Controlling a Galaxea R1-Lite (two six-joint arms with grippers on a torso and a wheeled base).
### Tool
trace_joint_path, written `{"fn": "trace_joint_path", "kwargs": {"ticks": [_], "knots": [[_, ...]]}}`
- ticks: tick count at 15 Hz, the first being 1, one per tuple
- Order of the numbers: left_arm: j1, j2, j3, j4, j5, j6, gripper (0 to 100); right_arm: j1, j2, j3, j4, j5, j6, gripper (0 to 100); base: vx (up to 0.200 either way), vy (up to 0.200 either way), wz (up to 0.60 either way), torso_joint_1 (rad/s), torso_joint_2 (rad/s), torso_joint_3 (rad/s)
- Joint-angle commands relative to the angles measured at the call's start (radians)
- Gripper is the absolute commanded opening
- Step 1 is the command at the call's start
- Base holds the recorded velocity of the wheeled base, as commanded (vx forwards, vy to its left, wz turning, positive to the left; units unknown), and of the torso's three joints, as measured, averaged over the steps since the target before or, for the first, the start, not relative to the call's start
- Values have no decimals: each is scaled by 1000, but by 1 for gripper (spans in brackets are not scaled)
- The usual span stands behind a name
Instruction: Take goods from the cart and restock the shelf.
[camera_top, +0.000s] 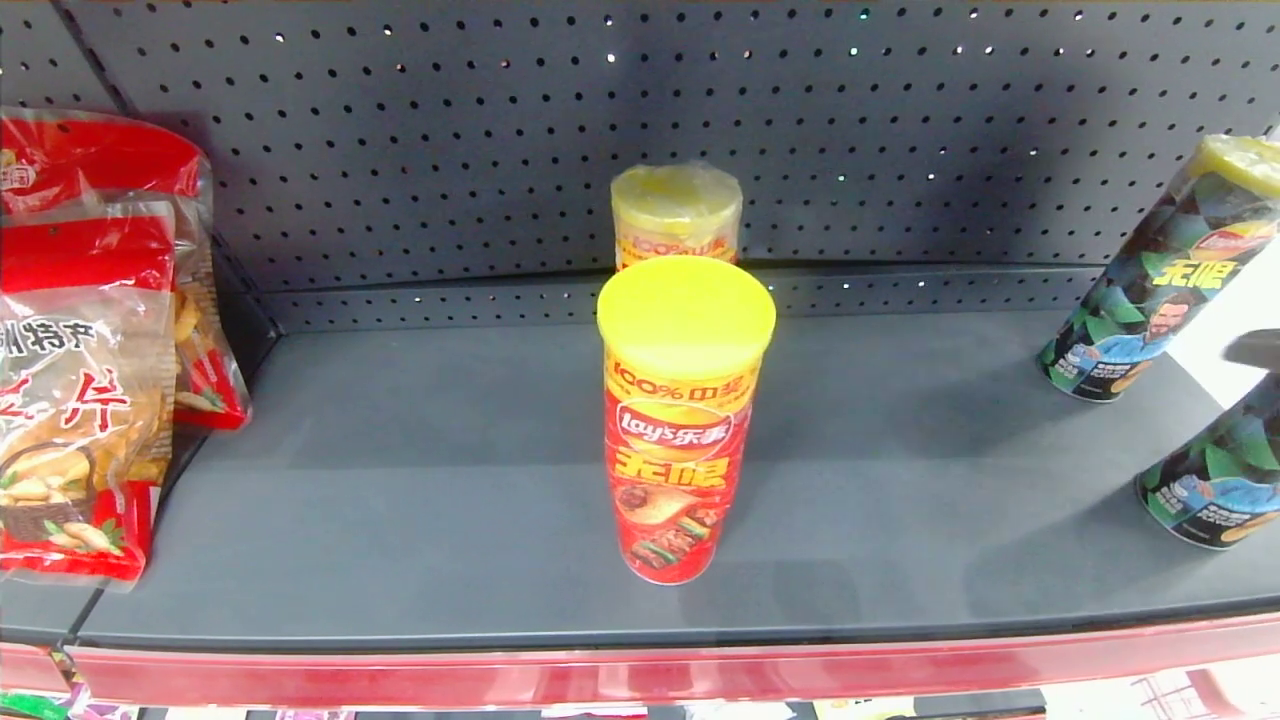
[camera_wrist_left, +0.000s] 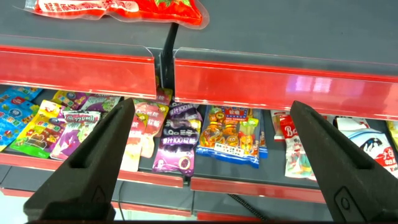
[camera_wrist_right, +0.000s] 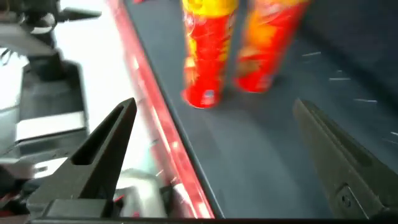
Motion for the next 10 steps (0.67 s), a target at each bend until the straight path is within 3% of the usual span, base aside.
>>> {"fn": "trace_joint_path", "kwargs": {"ticks": [1, 3, 5, 7, 8, 10], "knots": [[1, 2, -1, 0, 0, -1, 100, -236, -322, -40, 59, 41, 29, 100, 0, 0, 0, 0, 0, 0], [1, 2, 1, 0, 0, -1, 100, -338, -454, -101, 57, -24, 138, 100, 0, 0, 0, 0, 0, 0], [1, 2, 1, 0, 0, -1, 100, -351, -479, -143, 56, -303, 206, 100, 0, 0, 0, 0, 0, 0], [1, 2, -1, 0, 0, -1, 100, -355, -493, -123, 62, -488, 313, 100, 0, 0, 0, 0, 0, 0], [1, 2, 1, 0, 0, -1, 100, -369, -508, -46, 62, -522, 379, 100, 0, 0, 0, 0, 0, 0], [1, 2, -1, 0, 0, -1, 100, -411, -548, 94, 67, -524, 375, 100, 0, 0, 0, 0, 0, 0]]}}
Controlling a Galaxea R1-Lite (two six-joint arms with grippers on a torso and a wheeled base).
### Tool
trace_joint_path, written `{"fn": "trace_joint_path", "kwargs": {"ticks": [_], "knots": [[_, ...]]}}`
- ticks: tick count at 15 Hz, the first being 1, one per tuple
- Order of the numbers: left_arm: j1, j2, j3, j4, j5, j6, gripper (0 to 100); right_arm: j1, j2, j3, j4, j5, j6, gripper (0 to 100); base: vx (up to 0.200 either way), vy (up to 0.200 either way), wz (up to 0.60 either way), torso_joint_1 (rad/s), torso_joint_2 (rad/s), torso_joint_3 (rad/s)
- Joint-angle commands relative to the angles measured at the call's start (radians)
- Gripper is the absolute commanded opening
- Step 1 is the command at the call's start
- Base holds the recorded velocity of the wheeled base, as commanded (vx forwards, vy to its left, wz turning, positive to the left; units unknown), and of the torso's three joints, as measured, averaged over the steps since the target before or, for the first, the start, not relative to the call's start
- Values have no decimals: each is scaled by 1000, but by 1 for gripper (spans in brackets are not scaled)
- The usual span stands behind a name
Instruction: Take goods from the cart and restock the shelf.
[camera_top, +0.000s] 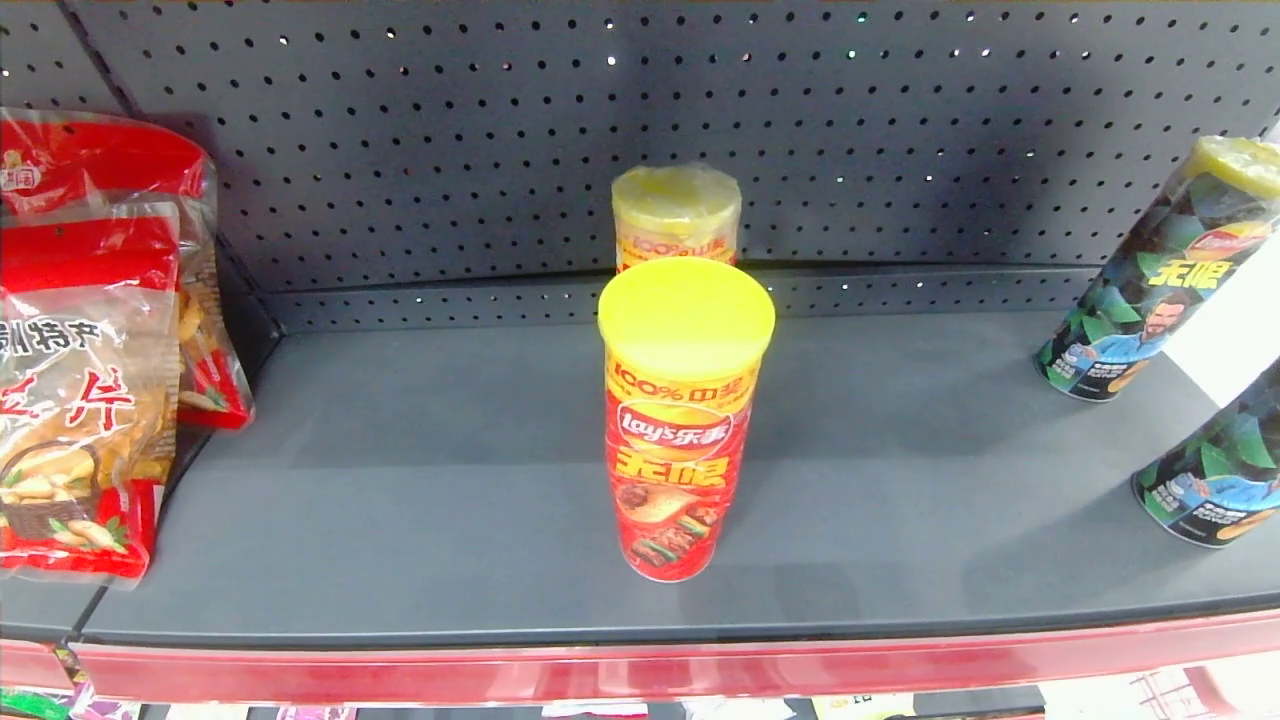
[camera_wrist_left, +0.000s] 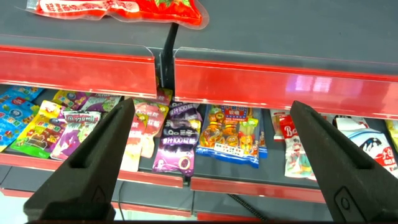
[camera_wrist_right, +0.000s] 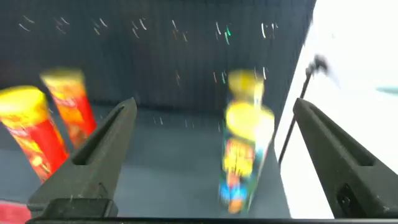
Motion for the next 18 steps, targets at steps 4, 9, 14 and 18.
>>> {"fn": "trace_joint_path", "kwargs": {"ticks": [4, 9, 14, 18], "knots": [[1, 2, 1, 0, 1, 0, 100, -27, -117, 321, 28, -70, -71, 100, 0, 0, 0, 0, 0, 0], [1, 2, 1, 0, 1, 0, 100, -15, -154, 686, -147, -120, -4, 100, 0, 0, 0, 0, 0, 0], [1, 2, -1, 0, 1, 0, 100, -24, -186, 896, -262, -100, 10, 100, 0, 0, 0, 0, 0, 0], [1, 2, 1, 0, 1, 0, 100, -21, -292, 896, -211, -94, 30, 100, 0, 0, 0, 0, 0, 0]]}}
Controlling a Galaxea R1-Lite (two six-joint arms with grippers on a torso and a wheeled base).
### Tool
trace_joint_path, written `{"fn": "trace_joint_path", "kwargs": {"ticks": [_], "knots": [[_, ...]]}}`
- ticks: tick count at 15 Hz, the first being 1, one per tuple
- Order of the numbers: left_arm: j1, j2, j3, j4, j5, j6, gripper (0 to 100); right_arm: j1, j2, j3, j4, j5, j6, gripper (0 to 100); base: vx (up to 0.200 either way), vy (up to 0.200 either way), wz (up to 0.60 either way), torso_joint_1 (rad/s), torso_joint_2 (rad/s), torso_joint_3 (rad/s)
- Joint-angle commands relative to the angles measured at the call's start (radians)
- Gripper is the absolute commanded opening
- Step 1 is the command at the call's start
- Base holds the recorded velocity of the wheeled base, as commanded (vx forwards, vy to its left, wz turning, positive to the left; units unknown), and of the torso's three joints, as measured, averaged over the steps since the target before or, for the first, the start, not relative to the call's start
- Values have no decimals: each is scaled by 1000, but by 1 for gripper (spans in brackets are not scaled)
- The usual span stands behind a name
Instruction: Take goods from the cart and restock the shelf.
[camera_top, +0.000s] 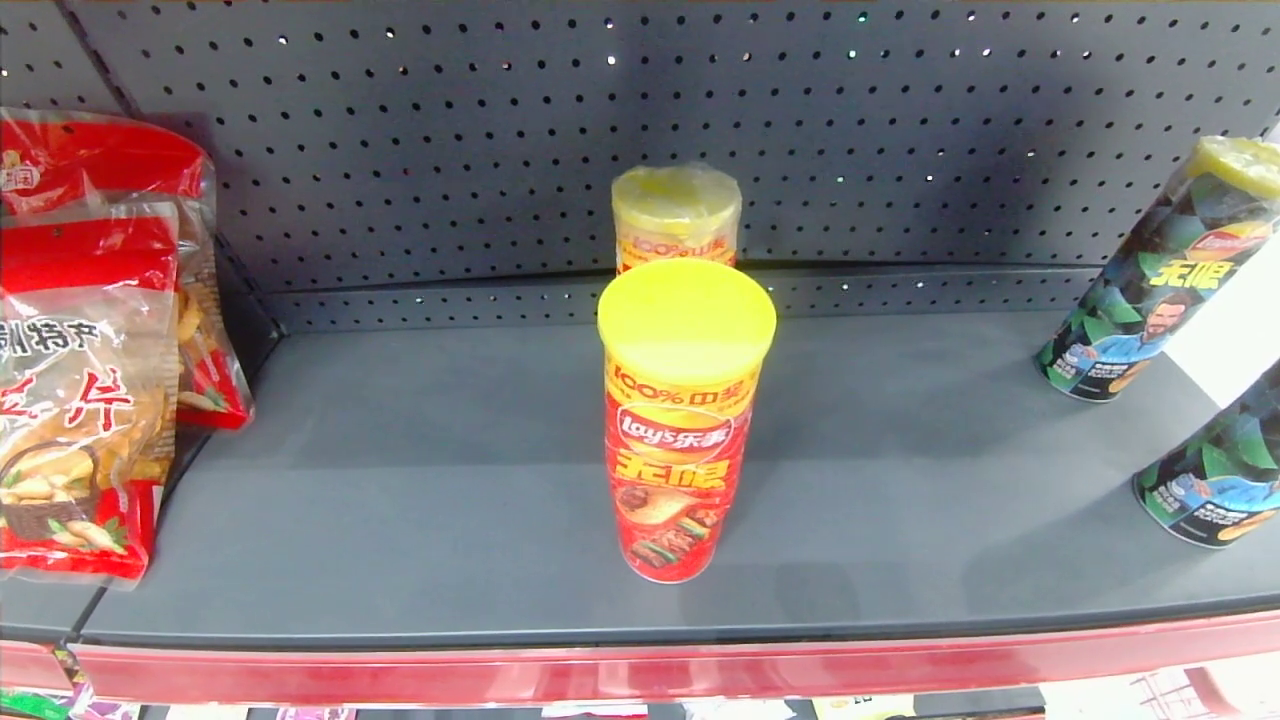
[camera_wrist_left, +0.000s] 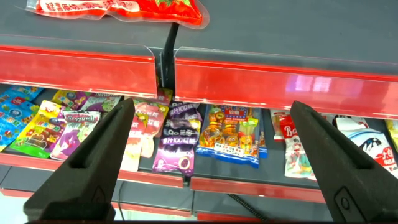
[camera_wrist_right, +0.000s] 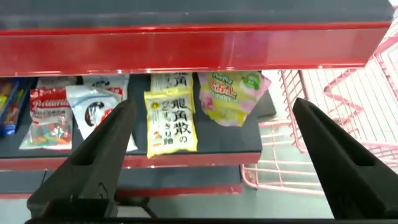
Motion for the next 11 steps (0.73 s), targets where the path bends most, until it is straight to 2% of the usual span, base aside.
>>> {"fn": "trace_joint_path", "kwargs": {"ticks": [1, 2, 11], "knots": [[1, 2, -1, 0, 0, 0, 100, 0, -100, 2, 0, 11, 0, 100, 0, 0, 0, 0, 0, 0], [1, 2, 1, 0, 0, 0, 100, -17, -129, 2, -1, 40, 14, 100, 0, 0, 0, 0, 0, 0], [1, 2, 1, 0, 0, 0, 100, -17, -128, 2, 0, 3, 15, 100, 0, 0, 0, 0, 0, 0]]}}
